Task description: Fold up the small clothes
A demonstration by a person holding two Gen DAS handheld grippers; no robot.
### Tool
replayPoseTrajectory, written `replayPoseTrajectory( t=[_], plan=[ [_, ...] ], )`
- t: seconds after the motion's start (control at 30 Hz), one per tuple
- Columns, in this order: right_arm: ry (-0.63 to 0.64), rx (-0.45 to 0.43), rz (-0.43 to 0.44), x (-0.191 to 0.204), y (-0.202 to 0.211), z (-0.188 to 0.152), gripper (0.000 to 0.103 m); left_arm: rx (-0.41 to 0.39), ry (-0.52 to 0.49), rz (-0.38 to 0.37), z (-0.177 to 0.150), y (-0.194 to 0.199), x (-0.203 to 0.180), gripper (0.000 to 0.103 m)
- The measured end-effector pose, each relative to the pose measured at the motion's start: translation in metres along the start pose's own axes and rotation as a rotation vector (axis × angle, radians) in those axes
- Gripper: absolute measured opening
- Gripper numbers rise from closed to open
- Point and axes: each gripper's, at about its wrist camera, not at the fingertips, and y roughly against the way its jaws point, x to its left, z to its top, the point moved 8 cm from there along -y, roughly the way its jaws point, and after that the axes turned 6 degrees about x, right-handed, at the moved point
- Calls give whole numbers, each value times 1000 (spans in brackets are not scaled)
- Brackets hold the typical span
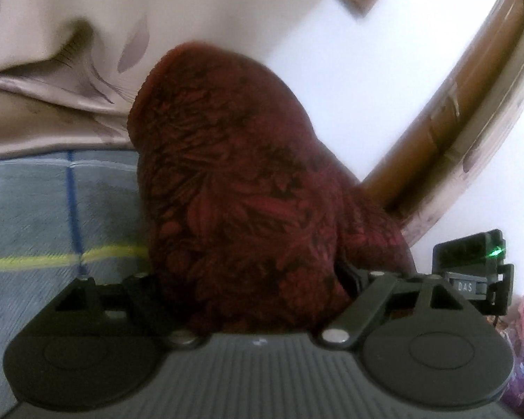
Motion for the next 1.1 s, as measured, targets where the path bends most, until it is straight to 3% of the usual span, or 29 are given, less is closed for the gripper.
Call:
replayPoseTrajectory(
  t=[0.2,0.43,0.77,1.1],
  plan=[
    [42,-9,1,56,16,-43,59,5,-5,65,-30,47,-13,87],
    [56,1,-2,92,26,-85,59,-2,3,118,-67,84,-26,88],
    [62,9,-34,124,33,-133,59,-18,3,152,-100,122,-35,88],
    [111,28,-108,130,29,-162,59,-15,8,194,-125,125,-26,90]
  ],
)
